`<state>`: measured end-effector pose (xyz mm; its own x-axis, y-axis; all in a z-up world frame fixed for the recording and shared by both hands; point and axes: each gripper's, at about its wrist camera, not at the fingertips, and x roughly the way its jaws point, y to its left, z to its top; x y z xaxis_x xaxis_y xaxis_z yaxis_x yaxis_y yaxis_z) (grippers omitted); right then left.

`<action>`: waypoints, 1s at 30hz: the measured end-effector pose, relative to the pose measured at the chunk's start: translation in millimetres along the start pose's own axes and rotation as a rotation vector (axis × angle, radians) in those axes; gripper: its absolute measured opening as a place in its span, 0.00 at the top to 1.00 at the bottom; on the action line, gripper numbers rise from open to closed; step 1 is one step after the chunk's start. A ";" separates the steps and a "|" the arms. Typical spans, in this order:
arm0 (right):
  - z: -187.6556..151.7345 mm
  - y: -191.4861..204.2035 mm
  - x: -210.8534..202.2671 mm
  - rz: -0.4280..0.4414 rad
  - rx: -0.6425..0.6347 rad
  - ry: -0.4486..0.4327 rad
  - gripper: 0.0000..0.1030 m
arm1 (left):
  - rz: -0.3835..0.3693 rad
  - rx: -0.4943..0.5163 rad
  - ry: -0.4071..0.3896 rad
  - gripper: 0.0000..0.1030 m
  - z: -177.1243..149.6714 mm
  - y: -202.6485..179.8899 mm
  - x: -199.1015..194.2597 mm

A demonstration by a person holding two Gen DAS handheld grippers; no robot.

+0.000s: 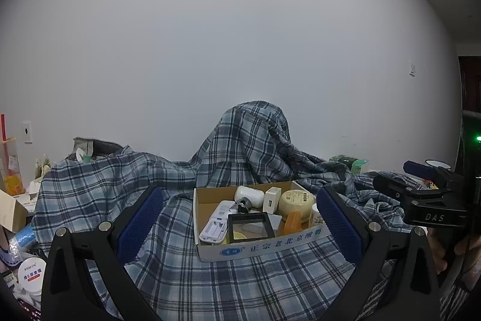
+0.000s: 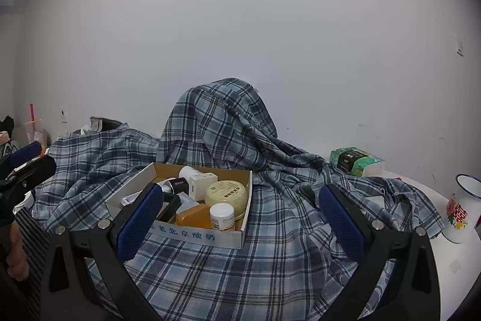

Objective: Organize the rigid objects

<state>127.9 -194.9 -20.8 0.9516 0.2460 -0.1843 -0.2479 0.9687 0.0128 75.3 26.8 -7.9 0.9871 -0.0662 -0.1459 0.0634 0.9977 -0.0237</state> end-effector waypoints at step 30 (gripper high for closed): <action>0.7 -2.0 -3.0 -0.003 0.001 -0.030 0.00 | 0.045 0.031 -0.009 0.00 0.7 -0.7 -2.8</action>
<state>125.7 -197.6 -19.6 0.9575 0.2437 -0.1544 -0.2447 0.9695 0.0131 72.6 26.3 -6.8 0.9903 -0.0216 -0.1376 0.0237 0.9996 0.0133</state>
